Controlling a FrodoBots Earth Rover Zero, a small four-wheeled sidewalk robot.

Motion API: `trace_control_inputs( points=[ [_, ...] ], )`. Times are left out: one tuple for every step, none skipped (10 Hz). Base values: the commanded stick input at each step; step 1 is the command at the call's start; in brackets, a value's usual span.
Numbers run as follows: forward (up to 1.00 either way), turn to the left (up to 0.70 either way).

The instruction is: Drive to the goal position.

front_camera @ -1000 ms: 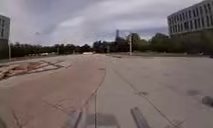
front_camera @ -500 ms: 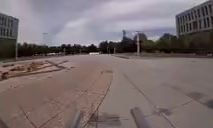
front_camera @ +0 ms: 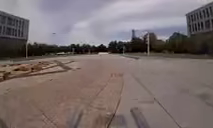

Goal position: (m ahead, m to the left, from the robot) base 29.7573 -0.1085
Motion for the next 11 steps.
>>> trace_control_inputs(
  points=[
    [1.00, 0.00],
    [1.00, 0.00],
    [1.00, 0.00],
    [1.00, 0.00],
    [1.00, 0.00],
    [1.00, 0.00],
    [1.00, 0.00],
    [1.00, 0.00],
    [1.00, 0.00],
    [1.00, 0.00],
    [1.00, 0.00]
  ],
)
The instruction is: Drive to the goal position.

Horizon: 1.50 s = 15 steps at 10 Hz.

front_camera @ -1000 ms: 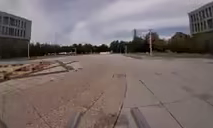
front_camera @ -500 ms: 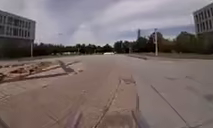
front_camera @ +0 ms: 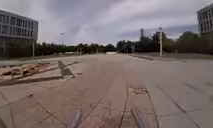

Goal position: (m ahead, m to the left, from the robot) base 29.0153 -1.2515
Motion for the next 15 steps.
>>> trace_control_inputs(
  points=[
    [1.00, 0.00],
    [1.00, 0.00],
    [1.00, 0.00],
    [1.00, 0.00],
    [1.00, -0.18],
    [1.00, -0.27],
    [1.00, -0.27],
    [1.00, -0.27],
    [1.00, -0.27],
    [1.00, -0.27],
    [1.00, -0.18],
    [1.00, -0.04],
    [1.00, -0.27],
    [1.00, -0.27],
    [1.00, -0.27]
  ],
)
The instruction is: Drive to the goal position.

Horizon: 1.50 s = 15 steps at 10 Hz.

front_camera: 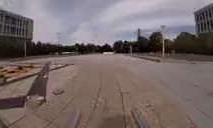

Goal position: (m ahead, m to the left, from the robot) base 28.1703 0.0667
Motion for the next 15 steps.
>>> trace_control_inputs(
  points=[
    [1.00, -0.27],
    [1.00, -0.27],
    [1.00, -0.27],
    [1.00, -0.27],
    [1.00, -0.27],
    [1.00, -0.13],
    [1.00, 0.00],
    [1.00, 0.00],
    [1.00, 0.00],
    [1.00, -0.20],
    [1.00, -0.27],
    [1.00, -0.27],
    [1.00, -0.27],
    [1.00, -0.27],
    [1.00, -0.07]
  ],
)
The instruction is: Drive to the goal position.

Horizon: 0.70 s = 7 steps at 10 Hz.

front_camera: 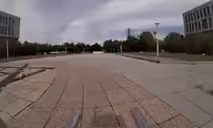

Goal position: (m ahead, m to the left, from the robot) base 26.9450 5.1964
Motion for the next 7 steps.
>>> trace_control_inputs(
  points=[
    [1.00, 0.00],
    [1.00, 0.00],
    [1.00, 0.00],
    [1.00, 0.00],
    [1.00, 0.00],
    [1.00, 0.00],
    [1.00, 0.00]
  ],
)
